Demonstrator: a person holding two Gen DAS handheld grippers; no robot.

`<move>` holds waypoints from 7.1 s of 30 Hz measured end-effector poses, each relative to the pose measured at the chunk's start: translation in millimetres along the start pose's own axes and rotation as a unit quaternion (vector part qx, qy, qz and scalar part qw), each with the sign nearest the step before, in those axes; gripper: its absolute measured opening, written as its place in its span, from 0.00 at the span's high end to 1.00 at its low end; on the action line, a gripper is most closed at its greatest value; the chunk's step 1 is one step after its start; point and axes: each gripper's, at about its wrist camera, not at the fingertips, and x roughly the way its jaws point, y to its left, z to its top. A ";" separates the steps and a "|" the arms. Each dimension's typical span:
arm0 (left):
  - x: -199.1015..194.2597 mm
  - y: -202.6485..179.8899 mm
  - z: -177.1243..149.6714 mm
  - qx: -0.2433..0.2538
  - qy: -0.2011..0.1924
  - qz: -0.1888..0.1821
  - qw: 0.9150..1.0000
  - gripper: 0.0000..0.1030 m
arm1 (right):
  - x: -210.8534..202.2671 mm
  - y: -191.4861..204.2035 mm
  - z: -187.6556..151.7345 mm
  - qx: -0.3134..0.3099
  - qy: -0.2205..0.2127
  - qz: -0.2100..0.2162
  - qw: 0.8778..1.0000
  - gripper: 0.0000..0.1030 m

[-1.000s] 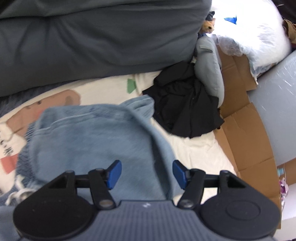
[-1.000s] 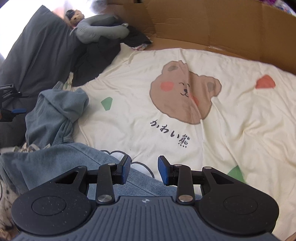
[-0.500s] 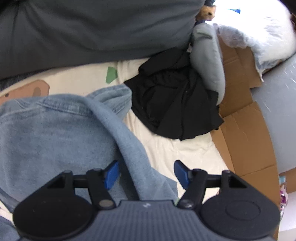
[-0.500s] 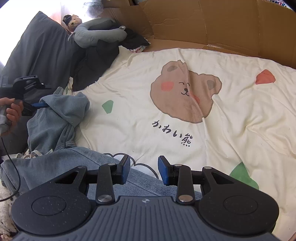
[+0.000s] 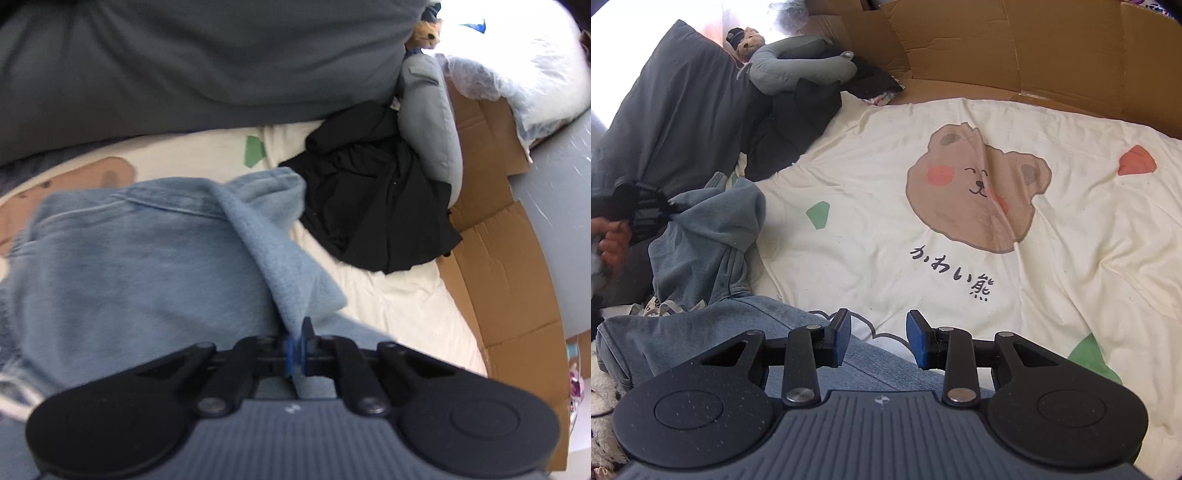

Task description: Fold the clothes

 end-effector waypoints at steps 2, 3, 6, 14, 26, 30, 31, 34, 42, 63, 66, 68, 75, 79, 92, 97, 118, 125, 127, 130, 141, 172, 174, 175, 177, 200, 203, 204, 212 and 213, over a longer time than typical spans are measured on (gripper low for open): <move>-14.5 9.9 -6.0 0.004 0.006 0.005 1.000 0.97 | -0.2 1.9 2.6 -0.003 -0.005 0.002 1.000 0.61; -21.9 15.3 -8.9 0.005 0.007 0.008 1.000 0.97 | -0.2 3.1 4.3 -0.005 -0.007 0.004 1.000 0.61; -43.6 31.9 -15.9 0.006 0.010 0.022 1.000 0.97 | 1.3 7.7 9.4 -0.010 -0.010 0.009 1.000 0.61; -94.1 73.9 -38.4 0.012 0.032 0.076 0.997 0.97 | 8.6 24.0 24.1 -0.031 -0.008 0.026 0.999 0.61; -129.9 127.9 -74.2 -0.013 0.066 0.110 0.992 0.97 | 44.5 92.8 77.3 -0.146 0.029 0.088 0.985 0.61; -133.0 136.4 -78.3 -0.017 0.065 0.105 0.992 0.97 | 69.1 118.4 95.2 -0.154 0.043 0.112 0.981 0.59; -133.8 138.6 -79.3 -0.018 0.065 0.104 0.992 0.97 | 75.8 124.5 98.1 -0.156 0.045 0.118 0.980 0.58; -134.6 141.9 -81.1 -0.016 0.063 0.101 0.993 0.97 | 95.7 141.3 104.0 -0.165 0.046 0.125 0.977 0.51; -138.6 152.4 -89.1 -0.026 0.062 0.092 0.993 0.97 | 162.9 165.0 119.8 -0.114 0.067 0.133 0.982 0.51; -133.2 168.3 -94.4 -0.036 0.056 0.074 0.995 0.97 | 270.5 199.9 138.8 0.010 0.080 0.137 0.987 0.43; -133.0 168.7 -95.0 -0.035 0.054 0.073 0.995 0.97 | 279.5 198.4 141.0 0.053 0.079 0.133 0.986 0.37; -132.5 168.6 -95.6 -0.034 0.054 0.072 0.995 0.97 | 285.9 196.2 142.8 0.082 0.082 0.136 0.984 0.36; -131.0 167.9 -93.6 -0.031 0.052 0.070 0.996 0.97 | 316.8 192.6 143.7 0.131 0.120 0.156 0.972 0.54; -131.4 168.2 -93.9 -0.034 0.049 0.068 0.996 0.97 | 309.3 189.1 145.9 0.101 0.115 0.158 0.976 0.90; -129.6 149.7 -86.5 -0.019 0.035 0.047 0.998 0.97 | 211.3 130.8 148.5 0.012 0.095 0.104 0.990 0.99; -127.4 138.7 -81.3 -0.001 0.028 0.042 0.999 0.97 | 151.7 85.7 146.3 -0.004 0.083 0.077 0.994 0.99; -124.0 78.6 -46.0 0.035 -0.010 -0.009 0.999 0.97 | -99.6 -45.5 97.3 0.092 -0.037 -0.039 0.994 0.99; -122.3 67.7 -44.0 0.038 -0.005 -0.030 0.999 0.97 | -161.0 -40.4 83.0 0.112 -0.037 -0.062 0.991 0.99; -120.4 67.7 -44.0 0.038 -0.002 -0.032 0.999 0.97 | -175.8 -36.0 74.2 0.118 -0.031 -0.066 0.990 0.99; -118.4 69.7 -44.6 0.035 0.001 -0.036 0.999 0.97 | -195.0 -31.0 59.6 0.141 -0.019 -0.071 0.987 0.99; -111.3 74.6 -44.7 0.031 0.011 -0.047 0.998 0.97 | -208.6 -35.1 31.5 0.202 0.020 -0.095 0.974 0.98; -109.5 114.5 -32.7 0.004 0.013 0.075 0.997 0.48 | -64.3 -12.6 72.6 0.084 0.020 -0.021 0.996 0.60; -107.5 121.2 -30.7 -0.007 0.016 0.099 0.995 0.48 | -39.4 -2.9 78.0 0.061 0.033 -0.002 0.998 0.60; -107.0 123.8 -29.3 -0.014 0.016 0.107 0.994 0.48 | -26.3 3.0 83.0 0.049 0.041 0.005 0.998 0.60; -108.5 124.6 -26.8 -0.024 0.018 0.113 0.993 0.48 | -0.4 15.1 92.7 0.025 0.055 0.021 0.998 0.60; -169.4 166.5 -72.7 -0.119 -0.060 0.202 0.970 0.50 | 198.5 227.7 153.0 -0.324 0.200 0.102 0.919 0.51; -184.8 182.1 -85.9 -0.168 -0.079 0.197 0.963 0.50 | 218.1 247.9 159.9 -0.337 0.194 0.100 0.916 0.51; -188.7 188.0 -91.8 -0.189 -0.081 0.196 0.959 0.50 | 224.5 254.5 162.3 -0.341 0.192 0.100 0.915 0.51; -193.3 197.9 -122.2 -0.263 -0.073 0.180 0.945 0.55 | 266.6 295.8 180.9 -0.371 0.156 0.086 0.911 0.51; -194.3 198.3 -124.5 -0.270 -0.074 0.172 0.945 0.58 | 270.1 300.3 182.0 -0.375 0.154 0.085 0.910 0.51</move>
